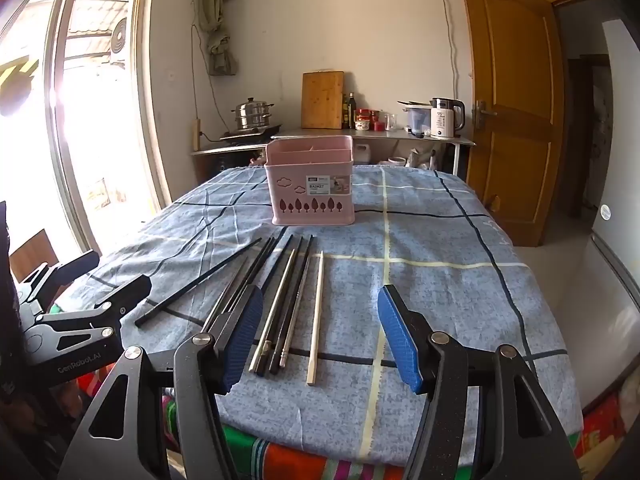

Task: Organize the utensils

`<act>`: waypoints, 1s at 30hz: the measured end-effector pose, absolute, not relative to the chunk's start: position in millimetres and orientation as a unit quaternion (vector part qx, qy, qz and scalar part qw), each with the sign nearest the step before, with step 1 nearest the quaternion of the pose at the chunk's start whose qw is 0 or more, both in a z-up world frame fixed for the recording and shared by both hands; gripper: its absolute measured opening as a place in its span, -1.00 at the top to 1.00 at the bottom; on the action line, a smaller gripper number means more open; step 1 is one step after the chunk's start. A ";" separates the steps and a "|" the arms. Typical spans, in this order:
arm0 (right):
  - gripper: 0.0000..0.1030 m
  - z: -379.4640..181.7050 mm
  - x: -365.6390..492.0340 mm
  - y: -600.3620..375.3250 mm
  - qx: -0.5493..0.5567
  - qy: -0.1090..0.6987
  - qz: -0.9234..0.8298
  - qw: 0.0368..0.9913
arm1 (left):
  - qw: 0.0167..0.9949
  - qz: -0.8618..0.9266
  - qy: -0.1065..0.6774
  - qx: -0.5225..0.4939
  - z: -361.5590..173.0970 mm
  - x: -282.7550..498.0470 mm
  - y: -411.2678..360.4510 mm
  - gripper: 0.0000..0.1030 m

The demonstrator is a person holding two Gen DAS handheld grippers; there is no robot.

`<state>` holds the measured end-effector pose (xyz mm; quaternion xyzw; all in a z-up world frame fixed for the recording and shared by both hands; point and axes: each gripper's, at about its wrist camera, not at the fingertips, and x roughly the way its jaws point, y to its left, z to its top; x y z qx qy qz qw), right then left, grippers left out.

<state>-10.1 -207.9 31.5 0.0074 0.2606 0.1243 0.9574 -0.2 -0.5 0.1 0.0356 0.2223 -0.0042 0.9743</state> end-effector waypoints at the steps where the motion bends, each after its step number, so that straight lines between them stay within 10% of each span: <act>1: -0.18 31.3 -10.1 -207.9 0.007 0.261 0.124 0.957 | 0.974 -0.005 0.223 0.034 0.1 -0.1 -0.5 -0.81; 30: -0.18 29.9 -10.5 -208.6 0.008 0.263 0.123 0.957 | 0.974 -0.016 0.225 0.028 4.4 -4.8 -1.5 -0.81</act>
